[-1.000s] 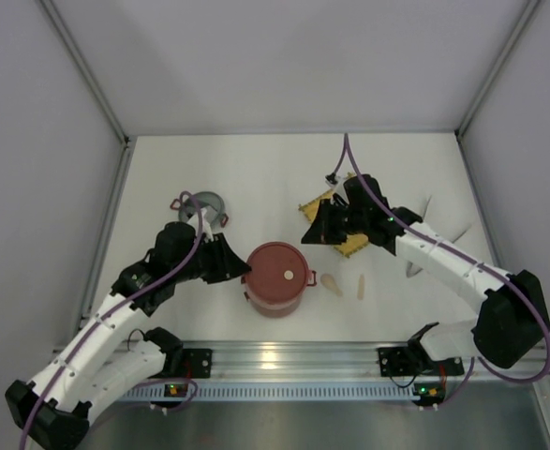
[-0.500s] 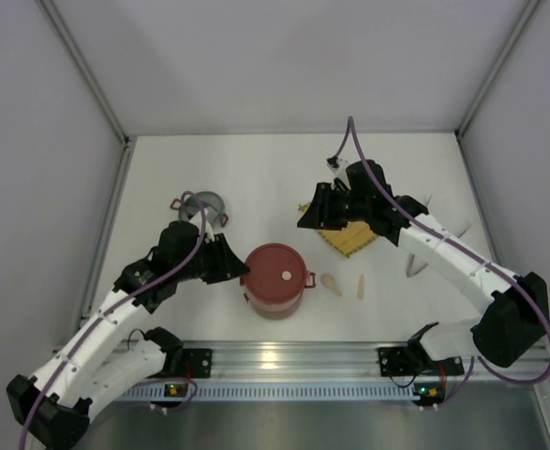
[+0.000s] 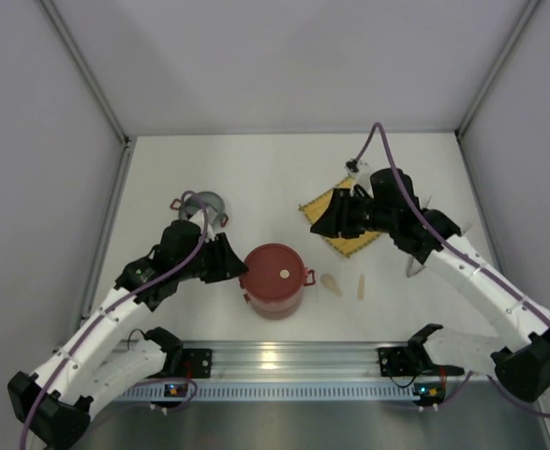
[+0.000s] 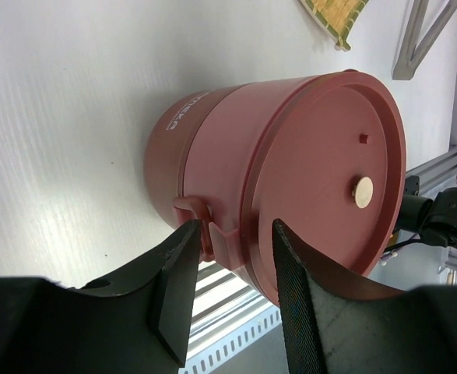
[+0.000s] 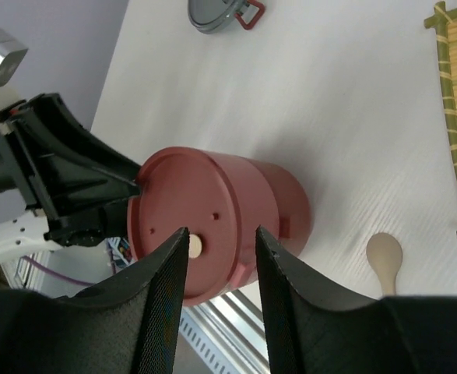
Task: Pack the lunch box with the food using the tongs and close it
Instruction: Place the packing box into the packing box, then move the packing box to the center of the board.
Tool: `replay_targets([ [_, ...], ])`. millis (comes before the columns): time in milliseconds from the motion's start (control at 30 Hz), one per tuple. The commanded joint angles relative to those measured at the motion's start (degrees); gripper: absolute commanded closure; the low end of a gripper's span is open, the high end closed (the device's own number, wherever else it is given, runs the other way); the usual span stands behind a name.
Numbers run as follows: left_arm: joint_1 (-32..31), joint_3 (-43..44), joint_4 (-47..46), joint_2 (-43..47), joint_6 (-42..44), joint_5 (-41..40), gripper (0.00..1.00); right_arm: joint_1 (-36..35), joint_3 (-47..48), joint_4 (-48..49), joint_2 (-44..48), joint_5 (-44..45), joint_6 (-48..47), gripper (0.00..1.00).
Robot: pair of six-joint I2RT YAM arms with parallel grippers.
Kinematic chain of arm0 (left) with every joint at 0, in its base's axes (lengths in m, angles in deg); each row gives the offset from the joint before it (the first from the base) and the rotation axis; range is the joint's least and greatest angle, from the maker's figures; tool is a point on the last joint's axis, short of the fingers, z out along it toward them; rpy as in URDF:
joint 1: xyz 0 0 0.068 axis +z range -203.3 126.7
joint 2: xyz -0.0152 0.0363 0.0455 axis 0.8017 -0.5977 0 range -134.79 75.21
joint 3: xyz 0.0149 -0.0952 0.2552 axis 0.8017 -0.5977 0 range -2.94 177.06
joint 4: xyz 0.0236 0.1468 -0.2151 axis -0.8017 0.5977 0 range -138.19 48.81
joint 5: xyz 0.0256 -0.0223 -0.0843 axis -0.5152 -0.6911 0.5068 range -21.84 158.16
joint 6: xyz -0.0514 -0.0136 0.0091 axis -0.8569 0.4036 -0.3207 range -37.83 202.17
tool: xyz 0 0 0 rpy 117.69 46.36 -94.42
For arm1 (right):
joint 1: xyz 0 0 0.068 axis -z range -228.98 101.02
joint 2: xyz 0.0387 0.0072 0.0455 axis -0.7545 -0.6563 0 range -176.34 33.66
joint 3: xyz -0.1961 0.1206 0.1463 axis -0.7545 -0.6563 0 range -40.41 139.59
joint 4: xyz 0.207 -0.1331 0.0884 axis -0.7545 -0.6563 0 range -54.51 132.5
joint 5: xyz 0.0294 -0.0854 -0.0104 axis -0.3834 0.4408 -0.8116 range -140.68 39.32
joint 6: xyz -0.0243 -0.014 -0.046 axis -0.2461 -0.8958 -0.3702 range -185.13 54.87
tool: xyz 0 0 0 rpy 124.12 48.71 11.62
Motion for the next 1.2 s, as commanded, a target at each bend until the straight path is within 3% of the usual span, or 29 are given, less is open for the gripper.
replay_targets([
  [0, -0.2, 2.6, -0.9, -0.5, 1.0, -0.4, 0.53, -0.7, -2.1, -4.2, 6.0, 0.2, -2.1, 0.60],
  [333, -0.1, 3.6, -1.8, 2.3, -1.0, -3.7, 0.49, -3.0, -9.2, -6.6, 11.2, 9.6, -2.3, 0.60],
  [633, -0.2, 7.0, 5.0, 7.3, -6.2, -19.7, 0.47, -0.2, -6.9, -0.9, 1.5, 12.9, -2.8, 0.60],
  [767, -0.1, 5.1, 6.3, 9.2, -3.1, -16.4, 0.46, 3.5, -6.9, 3.4, -3.7, 7.2, -2.7, 0.60],
  [1000, -0.1, 3.8, 12.5, 15.5, 2.4, -12.5, 0.48, 5.3, -3.9, 3.1, -6.5, 6.6, -4.5, 0.60],
  [1167, -0.1, 2.4, 12.8, 15.7, 2.1, -2.3, 0.56, 5.3, -3.2, 3.7, -8.0, 5.3, -4.8, 0.60],
])
